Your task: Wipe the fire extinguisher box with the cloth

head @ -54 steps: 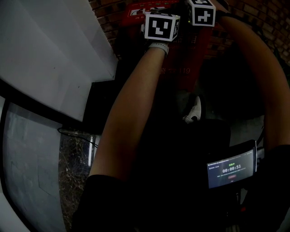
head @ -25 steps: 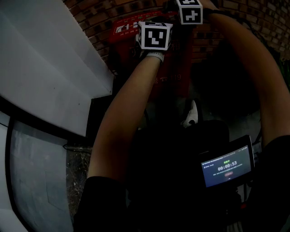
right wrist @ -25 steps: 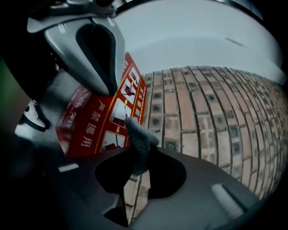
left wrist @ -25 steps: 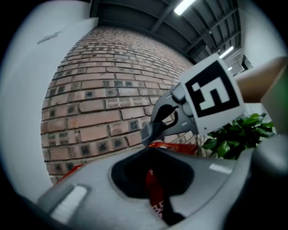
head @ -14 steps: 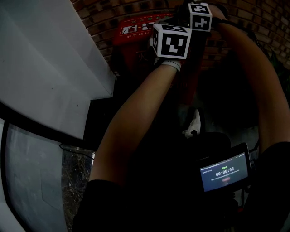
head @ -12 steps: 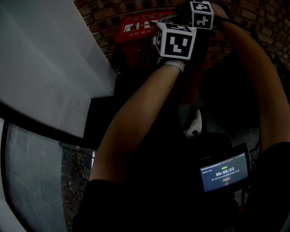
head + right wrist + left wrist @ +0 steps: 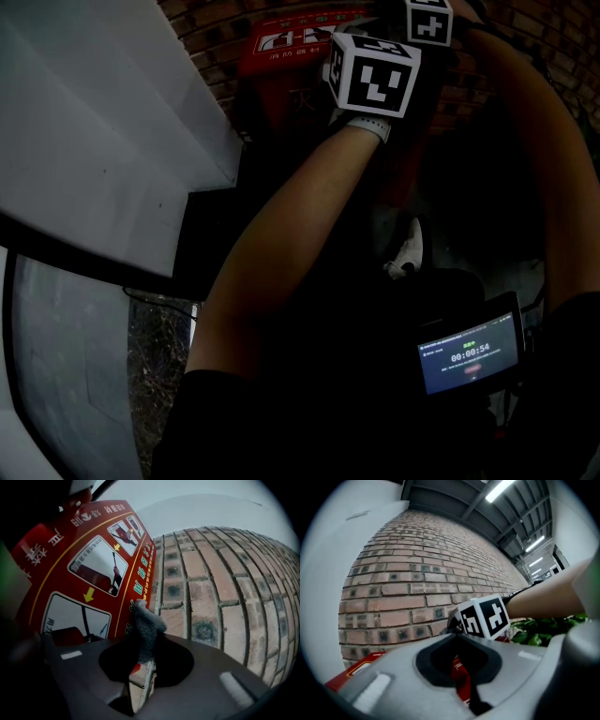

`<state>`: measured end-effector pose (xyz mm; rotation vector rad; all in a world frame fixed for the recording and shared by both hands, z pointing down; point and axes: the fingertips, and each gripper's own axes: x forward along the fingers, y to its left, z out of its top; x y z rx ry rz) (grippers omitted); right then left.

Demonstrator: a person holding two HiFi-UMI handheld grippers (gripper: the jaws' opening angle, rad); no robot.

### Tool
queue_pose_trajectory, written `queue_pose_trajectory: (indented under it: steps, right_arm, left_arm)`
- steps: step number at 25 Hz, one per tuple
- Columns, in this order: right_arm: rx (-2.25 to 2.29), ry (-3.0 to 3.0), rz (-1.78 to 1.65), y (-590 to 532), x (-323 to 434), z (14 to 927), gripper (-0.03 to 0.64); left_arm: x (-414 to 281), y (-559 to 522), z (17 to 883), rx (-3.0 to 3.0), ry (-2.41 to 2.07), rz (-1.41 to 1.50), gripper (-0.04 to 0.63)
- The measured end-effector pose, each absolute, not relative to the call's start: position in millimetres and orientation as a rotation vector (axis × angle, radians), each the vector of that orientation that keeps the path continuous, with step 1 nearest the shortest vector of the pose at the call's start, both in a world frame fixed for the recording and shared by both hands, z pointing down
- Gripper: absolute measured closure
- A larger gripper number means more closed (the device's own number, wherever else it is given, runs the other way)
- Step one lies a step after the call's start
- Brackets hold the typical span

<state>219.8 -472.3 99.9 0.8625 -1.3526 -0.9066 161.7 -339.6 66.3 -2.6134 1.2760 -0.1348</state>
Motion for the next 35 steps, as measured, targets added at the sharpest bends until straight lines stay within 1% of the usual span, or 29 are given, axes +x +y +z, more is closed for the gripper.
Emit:
queue_pose_trajectory:
  steps: [6, 16, 29, 35]
  right_arm:
    - [0.824, -1.392, -0.886, -447, 216, 104, 0.552]
    - [0.747, -1.412, -0.917, -387, 198, 109, 0.552]
    - [0.655, -1.465, -0.858, -321, 187, 113, 0.552]
    - [0.640, -1.487, -0.824, -303, 186, 109, 0.552]
  left_arm:
    - [163, -340, 69, -2.607, 1.284, -0.150, 0.594]
    - [169, -332, 86, -2.588, 1.222, -0.316, 0.594]
    - [154, -314, 87, -2.557, 1.310, -0.322, 0.592]
    - [158, -297, 82, -2.562, 1.296, -0.296, 0.594]
